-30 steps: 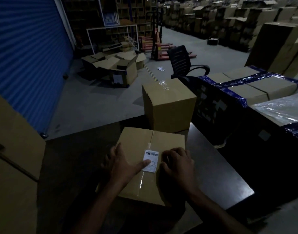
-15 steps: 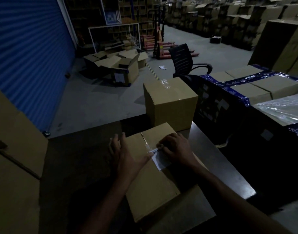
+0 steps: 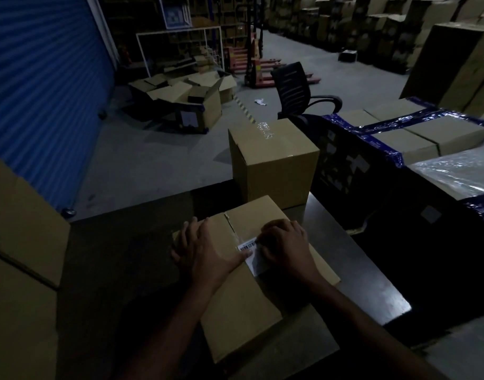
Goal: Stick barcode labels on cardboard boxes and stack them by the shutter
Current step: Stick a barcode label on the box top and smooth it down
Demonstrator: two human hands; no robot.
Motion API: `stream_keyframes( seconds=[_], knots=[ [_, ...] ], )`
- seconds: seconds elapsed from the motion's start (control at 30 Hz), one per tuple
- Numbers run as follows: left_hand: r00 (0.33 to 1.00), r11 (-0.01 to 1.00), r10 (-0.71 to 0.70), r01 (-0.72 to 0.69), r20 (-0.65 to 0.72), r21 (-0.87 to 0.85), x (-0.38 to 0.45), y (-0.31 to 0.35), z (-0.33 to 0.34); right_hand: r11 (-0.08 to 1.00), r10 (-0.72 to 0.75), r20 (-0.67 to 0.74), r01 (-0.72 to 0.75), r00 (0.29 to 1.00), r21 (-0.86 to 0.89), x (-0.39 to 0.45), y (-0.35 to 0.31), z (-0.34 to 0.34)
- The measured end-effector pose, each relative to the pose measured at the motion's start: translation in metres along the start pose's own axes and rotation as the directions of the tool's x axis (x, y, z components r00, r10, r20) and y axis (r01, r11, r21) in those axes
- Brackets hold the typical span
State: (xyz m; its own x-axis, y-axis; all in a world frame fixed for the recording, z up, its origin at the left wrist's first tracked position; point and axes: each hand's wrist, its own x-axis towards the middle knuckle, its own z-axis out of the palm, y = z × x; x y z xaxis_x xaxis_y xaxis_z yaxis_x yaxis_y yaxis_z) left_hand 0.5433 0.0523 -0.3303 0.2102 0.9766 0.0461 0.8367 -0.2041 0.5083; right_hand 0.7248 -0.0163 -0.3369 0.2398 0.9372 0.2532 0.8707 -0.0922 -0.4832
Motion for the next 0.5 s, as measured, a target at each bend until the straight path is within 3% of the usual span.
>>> stream_keyframes(
  seconds=[0.5],
  knots=[
    [0.999,0.999,-0.024,0.022,0.040,0.030,0.001,-0.002,0.002,0.992,0.115,-0.057,-0.113,0.992,0.047,-0.012,-0.005,-0.004]
  ],
)
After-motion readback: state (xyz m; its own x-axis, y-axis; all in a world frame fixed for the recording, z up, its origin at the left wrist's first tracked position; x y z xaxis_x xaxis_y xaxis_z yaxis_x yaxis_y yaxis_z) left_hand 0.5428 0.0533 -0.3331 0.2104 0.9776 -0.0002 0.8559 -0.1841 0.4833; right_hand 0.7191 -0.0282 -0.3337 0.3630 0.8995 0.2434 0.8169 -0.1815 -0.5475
